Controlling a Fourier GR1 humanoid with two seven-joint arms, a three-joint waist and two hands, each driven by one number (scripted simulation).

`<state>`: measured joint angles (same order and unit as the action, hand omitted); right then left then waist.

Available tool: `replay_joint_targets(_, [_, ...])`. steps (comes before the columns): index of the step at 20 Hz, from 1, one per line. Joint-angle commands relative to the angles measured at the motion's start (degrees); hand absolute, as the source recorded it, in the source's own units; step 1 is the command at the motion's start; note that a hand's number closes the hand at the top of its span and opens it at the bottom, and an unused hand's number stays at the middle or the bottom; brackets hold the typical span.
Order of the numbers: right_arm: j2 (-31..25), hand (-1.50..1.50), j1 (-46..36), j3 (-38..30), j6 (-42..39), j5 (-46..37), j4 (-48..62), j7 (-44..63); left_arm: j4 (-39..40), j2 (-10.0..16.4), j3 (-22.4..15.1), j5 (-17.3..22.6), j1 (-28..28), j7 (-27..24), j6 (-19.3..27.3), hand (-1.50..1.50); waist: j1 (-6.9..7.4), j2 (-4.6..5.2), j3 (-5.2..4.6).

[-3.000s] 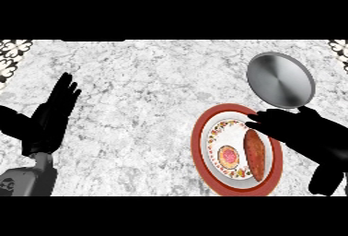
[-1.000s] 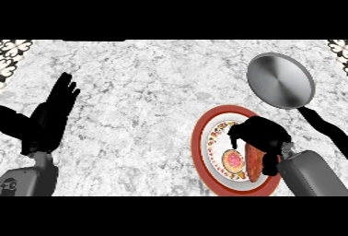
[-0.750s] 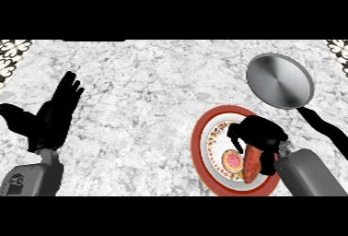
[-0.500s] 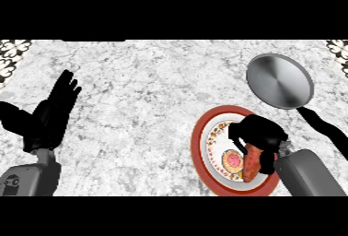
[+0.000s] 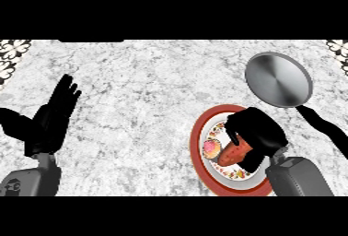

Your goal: Pick the sweet potato from the plate and place it in the pan

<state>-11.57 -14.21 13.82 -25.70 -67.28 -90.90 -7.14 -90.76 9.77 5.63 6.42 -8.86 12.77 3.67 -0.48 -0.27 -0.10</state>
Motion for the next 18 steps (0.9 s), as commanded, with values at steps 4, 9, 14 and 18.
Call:
replay_joint_targets(4, [2.95, 1.5, -1.55, -0.2, 3.88, -5.32, -15.91, 9.5, -2.17, 0.22, -0.01, 0.22, 0.38, 1.83, 0.02, 0.0, 0.05, -0.05, 0.09])
replay_joint_targets(9, [3.88, 1.5, -3.93, -1.77, -2.59, -4.69, -28.28, 14.13, -2.68, 0.0, -0.86, -0.99, -0.99, 3.9, 0.96, 0.0, 0.14, 0.03, 0.1])
replay_joint_targets(14, [4.98, 1.5, -11.98, -10.08, -12.01, -0.03, -29.92, 17.97, -7.54, -1.91, -2.48, -1.96, 1.46, 4.5, 2.33, 0.0, 0.72, 0.11, 0.11])
replay_joint_targets(18, [3.28, 1.5, -14.96, -17.66, -6.41, 2.12, -22.26, 15.93, -3.73, 0.37, -0.16, -0.57, 0.14, 2.52, -0.65, 0.0, 0.8, 0.29, 0.11])
